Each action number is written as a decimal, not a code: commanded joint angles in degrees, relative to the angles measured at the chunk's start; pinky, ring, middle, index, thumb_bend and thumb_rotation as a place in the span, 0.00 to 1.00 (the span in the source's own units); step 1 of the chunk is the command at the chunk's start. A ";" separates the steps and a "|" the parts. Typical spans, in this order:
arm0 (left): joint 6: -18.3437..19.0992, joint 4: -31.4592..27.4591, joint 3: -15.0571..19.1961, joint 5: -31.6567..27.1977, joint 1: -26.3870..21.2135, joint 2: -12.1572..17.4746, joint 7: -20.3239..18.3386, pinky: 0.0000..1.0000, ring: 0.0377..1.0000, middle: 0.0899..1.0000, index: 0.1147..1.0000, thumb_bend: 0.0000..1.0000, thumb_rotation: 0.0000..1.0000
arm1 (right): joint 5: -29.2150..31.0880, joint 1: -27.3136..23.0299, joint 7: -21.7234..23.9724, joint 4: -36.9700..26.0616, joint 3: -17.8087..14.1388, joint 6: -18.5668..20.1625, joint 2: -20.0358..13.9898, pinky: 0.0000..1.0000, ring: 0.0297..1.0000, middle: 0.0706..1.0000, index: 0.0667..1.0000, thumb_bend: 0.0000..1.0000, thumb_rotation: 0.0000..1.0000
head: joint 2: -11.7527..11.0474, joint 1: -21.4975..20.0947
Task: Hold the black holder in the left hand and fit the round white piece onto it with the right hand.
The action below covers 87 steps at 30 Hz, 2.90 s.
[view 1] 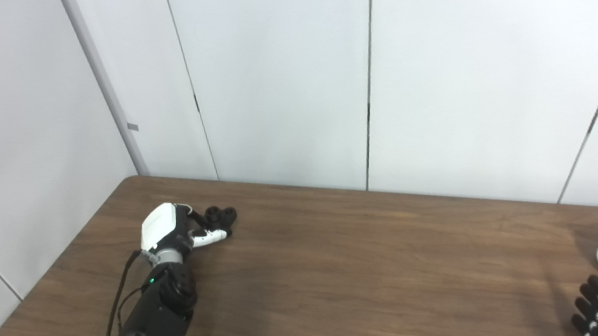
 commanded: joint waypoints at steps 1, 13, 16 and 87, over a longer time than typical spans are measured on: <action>-0.49 0.26 -0.23 -0.16 -1.23 1.46 -0.51 1.00 0.92 0.78 0.42 0.52 0.05 | 0.64 -0.91 0.17 -1.96 -0.28 -1.14 -0.06 1.00 1.00 1.00 1.00 0.52 1.00 | 0.07 -0.17; 0.58 -10.27 -1.32 -0.36 3.71 1.08 -5.33 1.00 0.92 0.79 0.42 0.52 0.04 | -0.20 -1.28 -0.10 -1.80 0.37 -1.38 0.47 1.00 1.00 1.00 1.00 0.51 1.00 | 0.42 -1.09; 0.90 -14.37 -2.06 -0.34 5.40 0.57 -7.14 1.00 0.93 0.79 0.42 0.52 0.05 | -0.37 -1.38 -0.04 -1.69 0.56 -1.32 0.48 1.00 1.00 1.00 1.00 0.51 1.00 | 0.48 -1.45; -13.94 -46.92 -24.05 22.85 27.41 -11.94 -19.38 0.99 0.87 0.77 0.42 0.52 0.05 | -5.13 -0.50 -5.17 -16.72 -2.60 11.05 0.13 1.00 0.98 0.97 1.00 0.59 1.00 | 14.31 -22.34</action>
